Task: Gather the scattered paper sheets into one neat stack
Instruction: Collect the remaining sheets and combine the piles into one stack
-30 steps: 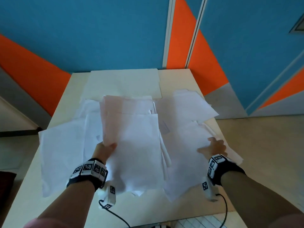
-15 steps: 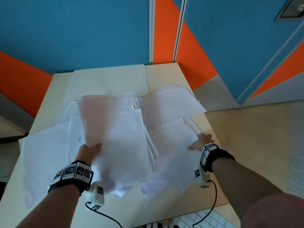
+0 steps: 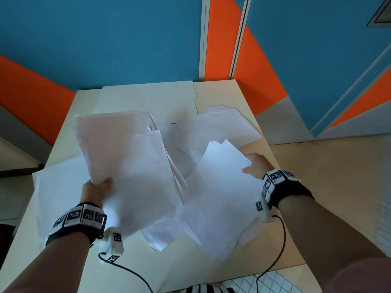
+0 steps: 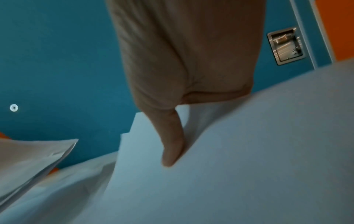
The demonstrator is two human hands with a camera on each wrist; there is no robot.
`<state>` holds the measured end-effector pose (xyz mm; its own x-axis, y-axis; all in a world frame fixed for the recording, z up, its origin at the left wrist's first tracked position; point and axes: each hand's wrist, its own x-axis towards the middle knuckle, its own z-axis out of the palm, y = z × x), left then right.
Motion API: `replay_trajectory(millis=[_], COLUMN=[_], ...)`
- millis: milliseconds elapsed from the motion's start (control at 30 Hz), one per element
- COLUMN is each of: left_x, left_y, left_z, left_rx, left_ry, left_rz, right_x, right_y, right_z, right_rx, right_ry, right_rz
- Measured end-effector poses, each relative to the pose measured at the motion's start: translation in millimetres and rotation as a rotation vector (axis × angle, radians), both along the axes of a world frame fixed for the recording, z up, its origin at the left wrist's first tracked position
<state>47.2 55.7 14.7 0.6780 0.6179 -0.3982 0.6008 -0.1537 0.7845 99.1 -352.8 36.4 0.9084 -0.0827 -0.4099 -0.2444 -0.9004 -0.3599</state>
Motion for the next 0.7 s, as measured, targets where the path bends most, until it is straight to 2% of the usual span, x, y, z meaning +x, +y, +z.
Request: replay_trajectory(millis=[167, 367, 533, 700], left_x=[-0.5, -0.8, 2.9, -5.6], left_y=[13.6, 15.1, 5.5, -11.1], left_z=[4.0, 10.2, 8.0, 5.4], left_rx=[0.041, 0.032, -0.053, -0.218], left_ry=[-0.048, -0.114, -0.092, -0.028], left_rz=[0.027, 0.023, -0.096, -0.273], right_x=[10.1, 18.9, 31.5, 41.3], right_y=[8.8, 43.7, 88.3, 131.9], right_z=[32.2, 52.5, 57.4, 56.5], right_rx=[-0.017, 0.054, 0.188, 0.054], right_ry=[-0.023, 0.072, -0.066, -0.158], right_rz=[0.160, 0.377, 0.353, 0.369])
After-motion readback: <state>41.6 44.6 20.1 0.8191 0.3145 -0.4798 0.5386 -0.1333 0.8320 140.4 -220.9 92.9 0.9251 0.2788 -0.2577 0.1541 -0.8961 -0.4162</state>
